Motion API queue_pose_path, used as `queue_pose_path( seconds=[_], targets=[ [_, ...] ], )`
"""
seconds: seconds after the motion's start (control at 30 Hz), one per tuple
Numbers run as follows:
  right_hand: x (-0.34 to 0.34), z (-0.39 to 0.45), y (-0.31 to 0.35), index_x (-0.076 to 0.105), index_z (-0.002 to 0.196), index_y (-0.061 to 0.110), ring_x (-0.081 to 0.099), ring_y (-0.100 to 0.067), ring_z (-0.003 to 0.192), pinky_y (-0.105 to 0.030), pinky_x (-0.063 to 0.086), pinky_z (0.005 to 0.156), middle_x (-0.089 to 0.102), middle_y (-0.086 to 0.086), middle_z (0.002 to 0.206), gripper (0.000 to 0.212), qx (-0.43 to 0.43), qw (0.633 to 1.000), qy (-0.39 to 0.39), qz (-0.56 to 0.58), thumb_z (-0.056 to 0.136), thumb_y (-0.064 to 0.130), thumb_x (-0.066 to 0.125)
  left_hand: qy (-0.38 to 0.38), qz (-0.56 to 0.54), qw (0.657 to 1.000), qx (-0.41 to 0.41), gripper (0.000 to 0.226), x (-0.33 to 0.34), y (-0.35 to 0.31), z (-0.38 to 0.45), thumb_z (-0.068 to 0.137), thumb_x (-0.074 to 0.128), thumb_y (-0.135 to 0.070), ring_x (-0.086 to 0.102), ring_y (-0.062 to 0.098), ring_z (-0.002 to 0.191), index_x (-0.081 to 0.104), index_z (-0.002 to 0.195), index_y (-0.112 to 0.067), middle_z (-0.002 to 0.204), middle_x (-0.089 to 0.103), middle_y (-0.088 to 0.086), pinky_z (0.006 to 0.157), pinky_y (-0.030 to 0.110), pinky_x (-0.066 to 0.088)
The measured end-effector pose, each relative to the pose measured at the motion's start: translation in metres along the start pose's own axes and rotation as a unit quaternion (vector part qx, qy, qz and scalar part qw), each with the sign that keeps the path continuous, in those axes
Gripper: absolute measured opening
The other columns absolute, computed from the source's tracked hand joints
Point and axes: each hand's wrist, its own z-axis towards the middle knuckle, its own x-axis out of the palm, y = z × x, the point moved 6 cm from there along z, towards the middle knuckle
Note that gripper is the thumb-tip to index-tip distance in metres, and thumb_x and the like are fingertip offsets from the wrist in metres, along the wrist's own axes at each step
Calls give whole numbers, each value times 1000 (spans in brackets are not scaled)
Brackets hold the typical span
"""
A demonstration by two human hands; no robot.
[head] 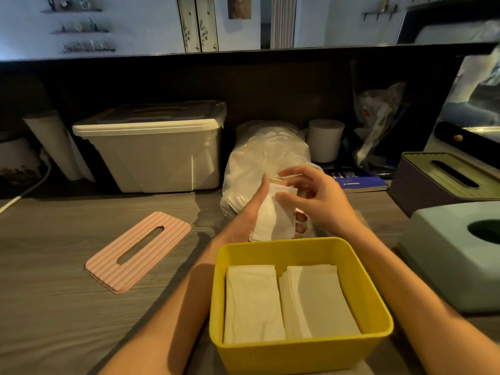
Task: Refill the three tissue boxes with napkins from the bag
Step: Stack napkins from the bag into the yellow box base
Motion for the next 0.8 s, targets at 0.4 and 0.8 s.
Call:
queue_pose_path(
  seconds=[0.4, 0.8],
  targets=[
    [-7, -12, -21, 67, 121, 30, 66, 4, 99, -11, 54, 75, 70, 17, 109, 25, 62, 996, 58, -11, 96, 29, 69, -102, 339, 922, 158, 33, -35, -28, -10, 87, 77, -17, 67, 2, 90, 62, 116, -20, 103, 69, -4, 69, 12, 53],
    [18, -32, -39, 47, 142, 32, 57, -13, 127, -32, 55, 99, 55, 1, 141, 60, 1, 996, 75, 56, 94, 2, 65, -192, 293, 916, 196, 12, -29, -15, -13, 94, 63, -49, 57, 4, 98, 64, 96, -37, 105, 60, -16, 76, 23, 51]
  ],
)
